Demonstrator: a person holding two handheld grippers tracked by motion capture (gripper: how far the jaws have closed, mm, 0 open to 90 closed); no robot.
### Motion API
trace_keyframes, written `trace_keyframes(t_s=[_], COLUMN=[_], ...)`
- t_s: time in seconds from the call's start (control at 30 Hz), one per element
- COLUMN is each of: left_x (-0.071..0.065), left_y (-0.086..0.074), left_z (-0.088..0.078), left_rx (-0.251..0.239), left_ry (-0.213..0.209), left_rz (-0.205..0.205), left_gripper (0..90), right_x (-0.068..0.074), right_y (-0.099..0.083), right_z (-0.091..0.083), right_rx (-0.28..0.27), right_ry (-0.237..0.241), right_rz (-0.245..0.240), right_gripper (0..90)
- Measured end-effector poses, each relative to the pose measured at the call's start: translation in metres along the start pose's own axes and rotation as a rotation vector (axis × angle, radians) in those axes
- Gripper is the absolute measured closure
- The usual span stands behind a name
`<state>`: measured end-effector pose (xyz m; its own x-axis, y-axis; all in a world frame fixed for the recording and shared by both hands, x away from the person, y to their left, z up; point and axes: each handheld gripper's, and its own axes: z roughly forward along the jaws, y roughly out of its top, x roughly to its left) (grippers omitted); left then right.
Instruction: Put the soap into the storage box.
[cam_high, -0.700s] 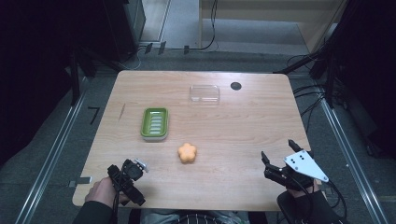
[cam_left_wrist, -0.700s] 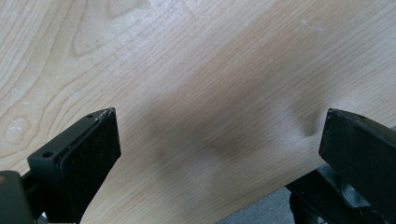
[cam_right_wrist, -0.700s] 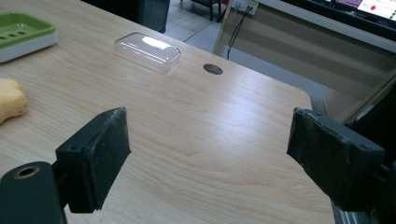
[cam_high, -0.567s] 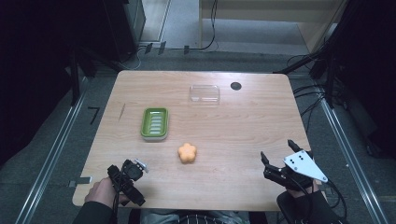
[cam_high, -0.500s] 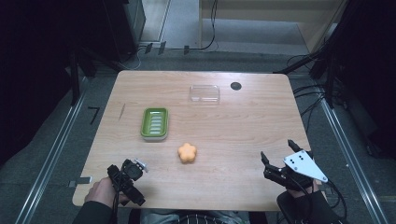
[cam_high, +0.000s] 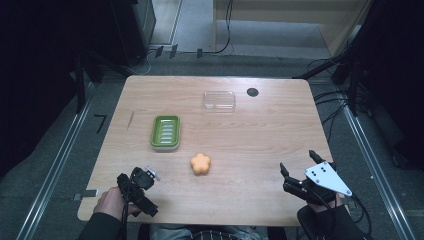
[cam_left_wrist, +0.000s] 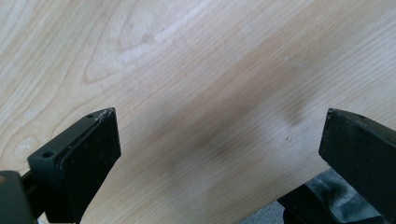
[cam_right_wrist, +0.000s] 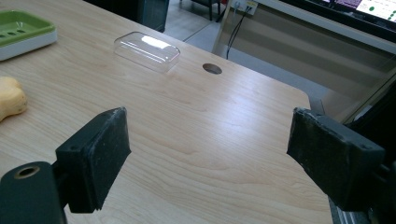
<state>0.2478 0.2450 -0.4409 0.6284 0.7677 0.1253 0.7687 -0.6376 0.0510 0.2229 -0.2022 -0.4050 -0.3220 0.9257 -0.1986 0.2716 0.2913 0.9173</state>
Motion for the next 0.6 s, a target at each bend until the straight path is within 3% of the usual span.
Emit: trace_keyframes(t_s=[0.6], left_x=[-0.001], left_y=[0.027], left_z=[-0.004], left_rx=[-0.063], left_ry=[-0.021], left_rz=[0.032], left_gripper=[0.0], right_x=[0.0], right_y=[0.0], right_z=[0.0], right_rx=[0.002], right_ry=[-0.001], right_rz=[-0.002], right_gripper=[13.4])
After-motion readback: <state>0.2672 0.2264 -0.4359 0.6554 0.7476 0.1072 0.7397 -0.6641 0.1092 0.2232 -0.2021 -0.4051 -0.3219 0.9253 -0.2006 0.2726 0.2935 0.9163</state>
